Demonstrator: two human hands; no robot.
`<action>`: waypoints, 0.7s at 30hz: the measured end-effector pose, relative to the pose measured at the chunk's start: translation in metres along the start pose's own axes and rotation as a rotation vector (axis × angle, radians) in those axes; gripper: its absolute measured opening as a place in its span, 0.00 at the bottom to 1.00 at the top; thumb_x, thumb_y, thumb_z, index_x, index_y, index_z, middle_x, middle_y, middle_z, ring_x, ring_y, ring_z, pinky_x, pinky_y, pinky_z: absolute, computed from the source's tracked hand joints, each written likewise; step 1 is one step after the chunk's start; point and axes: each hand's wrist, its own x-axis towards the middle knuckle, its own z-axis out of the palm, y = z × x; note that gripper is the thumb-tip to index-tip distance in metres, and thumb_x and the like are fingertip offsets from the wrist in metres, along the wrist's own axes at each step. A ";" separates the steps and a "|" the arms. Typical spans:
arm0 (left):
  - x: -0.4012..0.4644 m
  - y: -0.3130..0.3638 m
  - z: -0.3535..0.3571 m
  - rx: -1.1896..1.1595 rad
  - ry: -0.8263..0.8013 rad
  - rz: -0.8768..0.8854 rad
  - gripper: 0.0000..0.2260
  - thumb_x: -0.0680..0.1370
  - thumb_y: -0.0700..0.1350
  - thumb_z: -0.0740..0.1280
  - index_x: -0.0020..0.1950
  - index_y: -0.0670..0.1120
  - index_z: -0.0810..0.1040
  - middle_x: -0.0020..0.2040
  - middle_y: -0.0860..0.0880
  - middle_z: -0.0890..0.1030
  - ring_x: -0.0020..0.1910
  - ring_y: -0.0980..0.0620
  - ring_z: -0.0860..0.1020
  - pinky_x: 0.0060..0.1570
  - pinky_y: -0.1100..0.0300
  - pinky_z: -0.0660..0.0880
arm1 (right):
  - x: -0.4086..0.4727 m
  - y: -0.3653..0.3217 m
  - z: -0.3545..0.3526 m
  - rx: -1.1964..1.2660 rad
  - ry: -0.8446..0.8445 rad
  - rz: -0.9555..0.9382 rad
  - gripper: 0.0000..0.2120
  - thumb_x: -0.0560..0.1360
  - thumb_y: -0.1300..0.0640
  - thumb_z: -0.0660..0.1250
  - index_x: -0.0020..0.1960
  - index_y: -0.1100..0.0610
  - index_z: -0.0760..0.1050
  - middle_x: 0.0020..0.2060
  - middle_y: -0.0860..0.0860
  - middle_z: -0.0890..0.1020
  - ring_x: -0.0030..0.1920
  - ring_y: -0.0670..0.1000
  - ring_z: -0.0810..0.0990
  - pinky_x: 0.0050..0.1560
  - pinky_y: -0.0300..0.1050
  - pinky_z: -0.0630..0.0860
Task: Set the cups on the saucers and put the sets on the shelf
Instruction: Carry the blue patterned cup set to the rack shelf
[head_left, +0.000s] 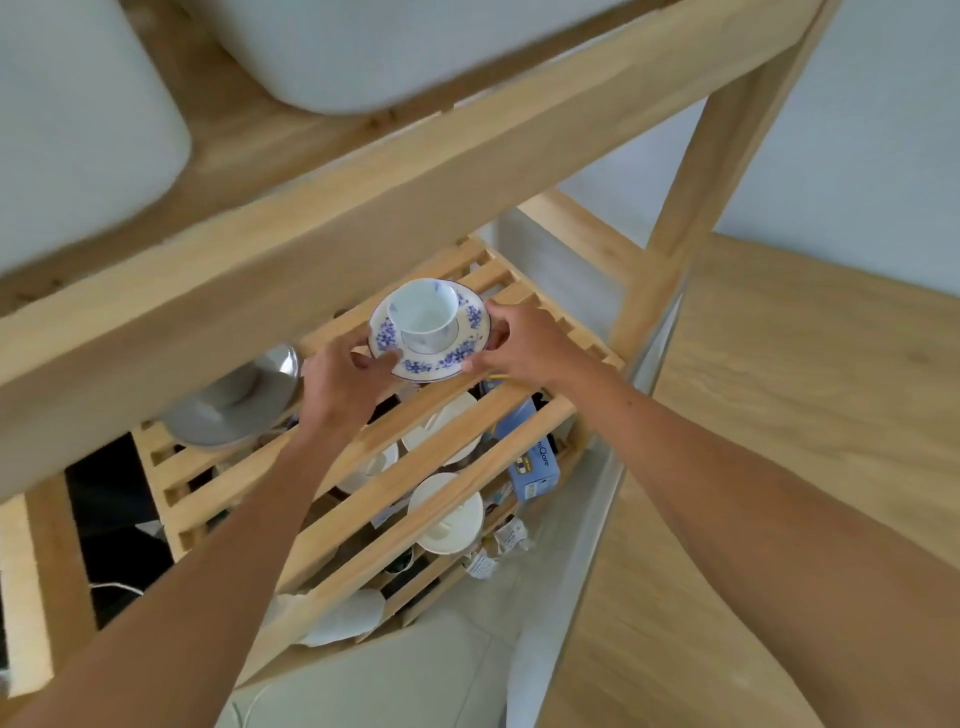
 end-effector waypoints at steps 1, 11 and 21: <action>0.001 -0.002 0.001 0.041 -0.024 0.022 0.19 0.72 0.54 0.73 0.61 0.52 0.78 0.41 0.56 0.81 0.40 0.61 0.78 0.40 0.61 0.74 | 0.004 0.001 0.000 -0.004 0.016 -0.004 0.25 0.70 0.56 0.79 0.65 0.53 0.78 0.33 0.38 0.75 0.33 0.34 0.74 0.36 0.31 0.67; 0.015 -0.003 0.015 0.158 -0.005 0.025 0.42 0.66 0.65 0.73 0.74 0.48 0.66 0.65 0.49 0.77 0.68 0.49 0.67 0.61 0.44 0.69 | 0.031 0.001 0.007 -0.174 0.152 0.021 0.11 0.77 0.55 0.70 0.49 0.64 0.78 0.44 0.60 0.82 0.43 0.58 0.80 0.43 0.55 0.76; 0.014 0.024 0.014 0.197 0.025 0.029 0.28 0.75 0.55 0.70 0.71 0.44 0.70 0.66 0.46 0.77 0.60 0.50 0.71 0.54 0.55 0.68 | 0.021 -0.012 0.005 -0.207 0.099 0.081 0.27 0.81 0.53 0.64 0.78 0.53 0.64 0.56 0.54 0.82 0.39 0.47 0.80 0.48 0.46 0.77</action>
